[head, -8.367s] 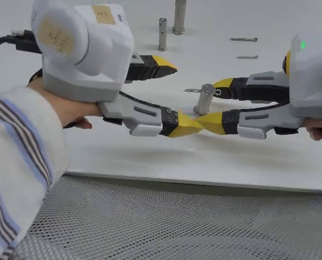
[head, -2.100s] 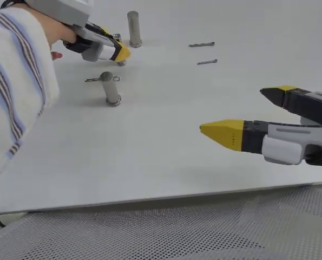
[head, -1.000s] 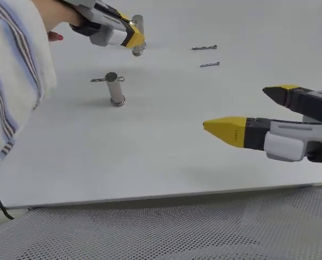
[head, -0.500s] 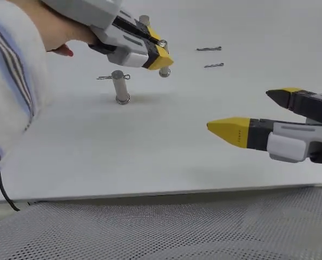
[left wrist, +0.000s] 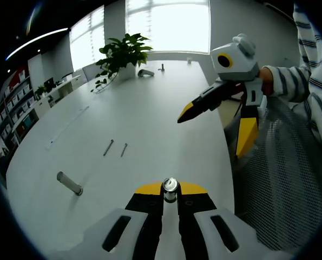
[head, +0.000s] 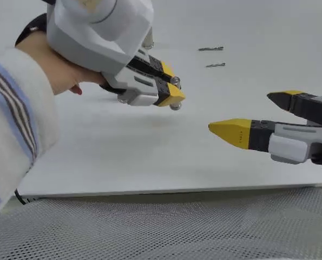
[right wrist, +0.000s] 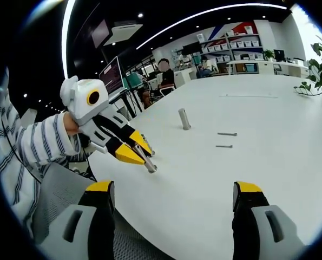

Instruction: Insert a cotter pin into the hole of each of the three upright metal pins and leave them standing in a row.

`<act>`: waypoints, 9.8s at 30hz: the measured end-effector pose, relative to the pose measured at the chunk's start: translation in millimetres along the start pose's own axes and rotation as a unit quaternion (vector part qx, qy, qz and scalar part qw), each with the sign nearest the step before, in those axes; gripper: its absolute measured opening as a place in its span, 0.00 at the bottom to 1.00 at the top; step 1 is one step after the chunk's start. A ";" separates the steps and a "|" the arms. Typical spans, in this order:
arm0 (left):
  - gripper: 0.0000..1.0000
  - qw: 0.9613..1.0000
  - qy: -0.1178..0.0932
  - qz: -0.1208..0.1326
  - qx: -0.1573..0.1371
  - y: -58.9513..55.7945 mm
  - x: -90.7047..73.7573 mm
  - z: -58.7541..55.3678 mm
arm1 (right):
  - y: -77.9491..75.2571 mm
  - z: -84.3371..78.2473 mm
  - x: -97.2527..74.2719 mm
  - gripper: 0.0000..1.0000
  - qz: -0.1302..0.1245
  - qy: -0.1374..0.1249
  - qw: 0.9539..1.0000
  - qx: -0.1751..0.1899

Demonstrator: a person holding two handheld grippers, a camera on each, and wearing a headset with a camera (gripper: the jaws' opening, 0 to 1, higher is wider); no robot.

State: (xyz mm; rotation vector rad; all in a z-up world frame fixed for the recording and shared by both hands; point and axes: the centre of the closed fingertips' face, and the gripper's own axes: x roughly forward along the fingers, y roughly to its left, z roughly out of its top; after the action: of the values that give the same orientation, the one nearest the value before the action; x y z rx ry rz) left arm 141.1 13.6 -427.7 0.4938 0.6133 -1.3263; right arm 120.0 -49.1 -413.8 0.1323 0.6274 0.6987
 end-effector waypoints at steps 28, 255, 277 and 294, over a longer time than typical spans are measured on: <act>0.05 0.999 0.040 -0.015 0.022 -18.2 18.7 -26.0 | -1.2 -4.6 2.2 0.89 0.006 0.007 1.000 0.003; 0.15 0.901 -0.211 0.012 -0.378 -18.3 -51.9 13.9 | 67.8 25.3 46.4 0.00 0.159 0.136 0.799 -0.564; 0.00 0.885 -0.223 0.009 -0.409 -17.6 -47.7 9.3 | 80.9 22.5 43.7 0.00 0.165 0.128 0.802 -0.559; 0.00 0.898 -0.201 0.014 -0.392 -22.0 -43.8 10.8 | 78.6 18.7 40.2 0.00 0.175 0.128 0.808 -0.548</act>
State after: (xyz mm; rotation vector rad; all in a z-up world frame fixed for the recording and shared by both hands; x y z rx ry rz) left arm 115.3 34.7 -390.3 -0.4232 0.7228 -0.9975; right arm 110.6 38.4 -393.7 -0.9667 0.3666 1.3628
